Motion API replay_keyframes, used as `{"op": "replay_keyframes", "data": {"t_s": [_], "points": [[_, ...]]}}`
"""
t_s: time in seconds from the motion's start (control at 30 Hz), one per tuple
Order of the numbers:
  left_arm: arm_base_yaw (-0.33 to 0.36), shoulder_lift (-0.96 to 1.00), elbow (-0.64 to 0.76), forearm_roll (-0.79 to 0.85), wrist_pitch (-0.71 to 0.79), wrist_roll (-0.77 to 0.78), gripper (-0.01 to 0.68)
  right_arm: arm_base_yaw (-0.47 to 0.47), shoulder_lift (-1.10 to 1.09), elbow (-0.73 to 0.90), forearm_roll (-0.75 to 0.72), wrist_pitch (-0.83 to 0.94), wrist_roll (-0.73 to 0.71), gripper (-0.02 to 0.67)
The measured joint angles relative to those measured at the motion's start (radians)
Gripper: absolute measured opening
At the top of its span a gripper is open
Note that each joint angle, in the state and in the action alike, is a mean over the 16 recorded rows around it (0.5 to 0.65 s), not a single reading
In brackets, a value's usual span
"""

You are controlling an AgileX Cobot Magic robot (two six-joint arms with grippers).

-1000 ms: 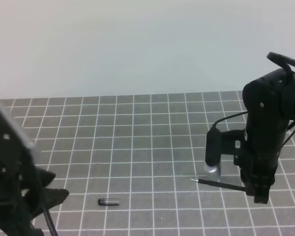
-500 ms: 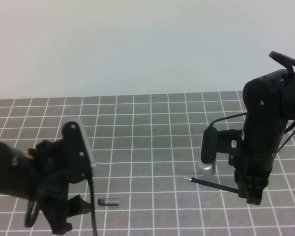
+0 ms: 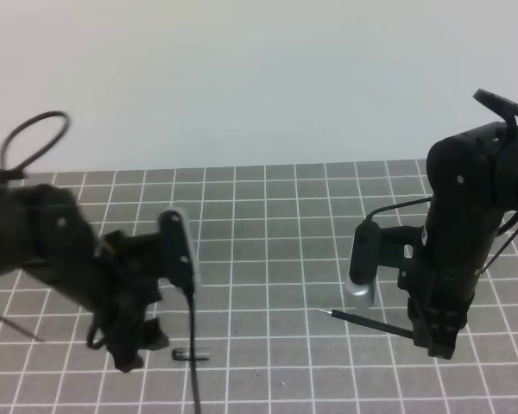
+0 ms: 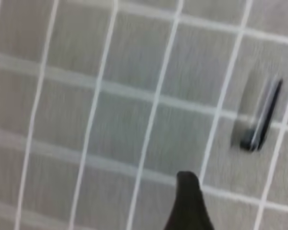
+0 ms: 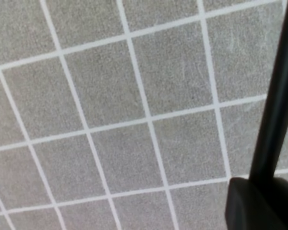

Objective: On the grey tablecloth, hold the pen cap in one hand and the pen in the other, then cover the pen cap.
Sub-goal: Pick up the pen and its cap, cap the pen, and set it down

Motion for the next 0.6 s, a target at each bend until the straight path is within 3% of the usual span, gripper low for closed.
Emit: {"op": "replay_keyframes", "data": {"t_s": [0.33, 0.6], "points": [[-0.082, 0.113, -0.051, 0.08, -0.022, 0.103, 0.444, 0.0, -0.002, 0.0, 0.001, 0.008, 0.032, 0.067], [-0.097, 0.161, -0.05, 0.098, -0.054, 0.109, 0.407, 0.0, -0.005, 0.0, 0.009, 0.013, 0.054, 0.062]]}}
